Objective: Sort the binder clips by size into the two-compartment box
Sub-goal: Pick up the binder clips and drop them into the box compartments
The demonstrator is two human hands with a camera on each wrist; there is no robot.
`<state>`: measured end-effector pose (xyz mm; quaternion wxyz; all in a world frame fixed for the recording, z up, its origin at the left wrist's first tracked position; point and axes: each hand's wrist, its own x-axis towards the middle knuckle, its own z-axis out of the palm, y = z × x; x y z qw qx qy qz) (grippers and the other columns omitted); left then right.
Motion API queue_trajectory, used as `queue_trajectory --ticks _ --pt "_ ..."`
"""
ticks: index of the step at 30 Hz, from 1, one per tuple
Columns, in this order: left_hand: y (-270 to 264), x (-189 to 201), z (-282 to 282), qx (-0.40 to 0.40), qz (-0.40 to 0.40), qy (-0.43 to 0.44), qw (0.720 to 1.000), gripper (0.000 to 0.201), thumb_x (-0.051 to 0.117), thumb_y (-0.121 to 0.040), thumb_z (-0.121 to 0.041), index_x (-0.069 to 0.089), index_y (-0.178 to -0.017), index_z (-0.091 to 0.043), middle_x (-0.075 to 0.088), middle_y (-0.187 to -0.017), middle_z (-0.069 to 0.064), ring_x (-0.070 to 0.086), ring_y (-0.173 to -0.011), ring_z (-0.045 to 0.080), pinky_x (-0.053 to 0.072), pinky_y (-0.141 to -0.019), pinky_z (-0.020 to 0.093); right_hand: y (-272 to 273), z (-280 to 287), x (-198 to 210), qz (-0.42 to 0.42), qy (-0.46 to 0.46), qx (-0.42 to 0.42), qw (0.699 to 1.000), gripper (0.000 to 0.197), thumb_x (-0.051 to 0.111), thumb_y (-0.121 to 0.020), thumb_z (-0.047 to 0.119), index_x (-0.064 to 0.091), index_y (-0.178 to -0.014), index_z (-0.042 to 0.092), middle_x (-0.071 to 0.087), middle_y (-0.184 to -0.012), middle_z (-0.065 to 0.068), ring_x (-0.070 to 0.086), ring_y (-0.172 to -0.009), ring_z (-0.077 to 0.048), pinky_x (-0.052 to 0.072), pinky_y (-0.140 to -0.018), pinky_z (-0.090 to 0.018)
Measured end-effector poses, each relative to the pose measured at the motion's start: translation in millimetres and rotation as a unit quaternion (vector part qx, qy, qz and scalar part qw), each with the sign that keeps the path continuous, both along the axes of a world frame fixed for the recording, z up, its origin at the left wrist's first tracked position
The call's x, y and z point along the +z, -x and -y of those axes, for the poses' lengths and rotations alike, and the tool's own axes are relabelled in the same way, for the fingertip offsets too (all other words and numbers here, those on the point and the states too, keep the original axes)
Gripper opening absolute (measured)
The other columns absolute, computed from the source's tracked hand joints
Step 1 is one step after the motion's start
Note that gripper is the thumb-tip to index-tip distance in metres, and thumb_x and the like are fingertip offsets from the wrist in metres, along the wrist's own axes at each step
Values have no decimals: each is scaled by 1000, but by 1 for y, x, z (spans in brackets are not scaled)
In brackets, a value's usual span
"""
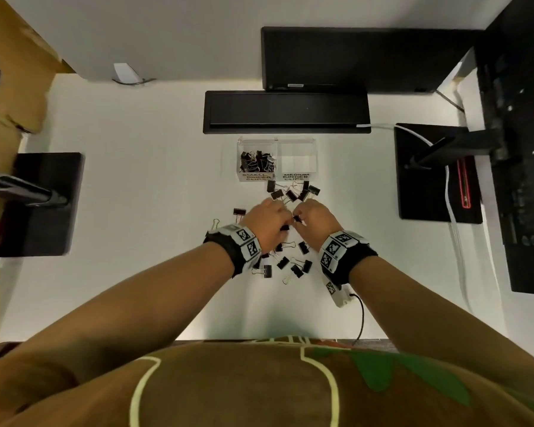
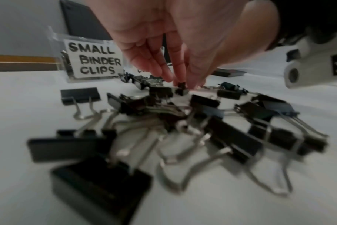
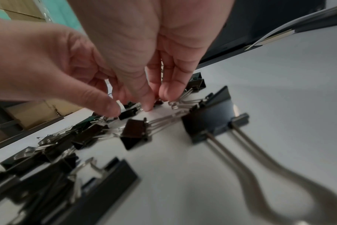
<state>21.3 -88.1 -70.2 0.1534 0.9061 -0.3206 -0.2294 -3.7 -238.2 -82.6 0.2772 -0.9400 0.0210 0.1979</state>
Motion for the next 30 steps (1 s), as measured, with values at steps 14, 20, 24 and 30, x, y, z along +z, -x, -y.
queue_trajectory --ticks 14,20,24,30 --pt "11 -13 4 20 1 -28 999 24 49 -89 -5 52 -112 -4 49 -114 16 48 -106 31 46 -80 40 -37 20 45 10 -51 -90 995 7 56 -85 13 60 -90 11 59 -81 2 59 -76 -17 55 -72 -30" --pt "15 -14 -1 11 17 -24 1000 34 48 -89 -4 47 -123 -2 51 -116 19 50 -104 34 50 -81 45 -80 -1 66 102 -97 -81 987 18 50 -90 10 66 -96 13 66 -101 -3 61 -82 -13 56 -80 -29" --pt "12 -8 -6 27 21 14 999 26 45 -90 -8 52 -113 1 54 -112 19 50 -101 33 48 -83 46 -100 -21 66 131 -75 -31 988 26 44 -94 6 65 -109 10 60 -116 -6 57 -94 -14 45 -84 -21" --pt "-11 15 -16 113 37 91 989 19 47 -89 -11 57 -103 -3 56 -101 14 51 -96 28 47 -82 39 -112 -38 54 64 74 136 986 45 41 -92 0 55 -129 21 52 -129 -5 34 -124 -28 43 -101 -38"
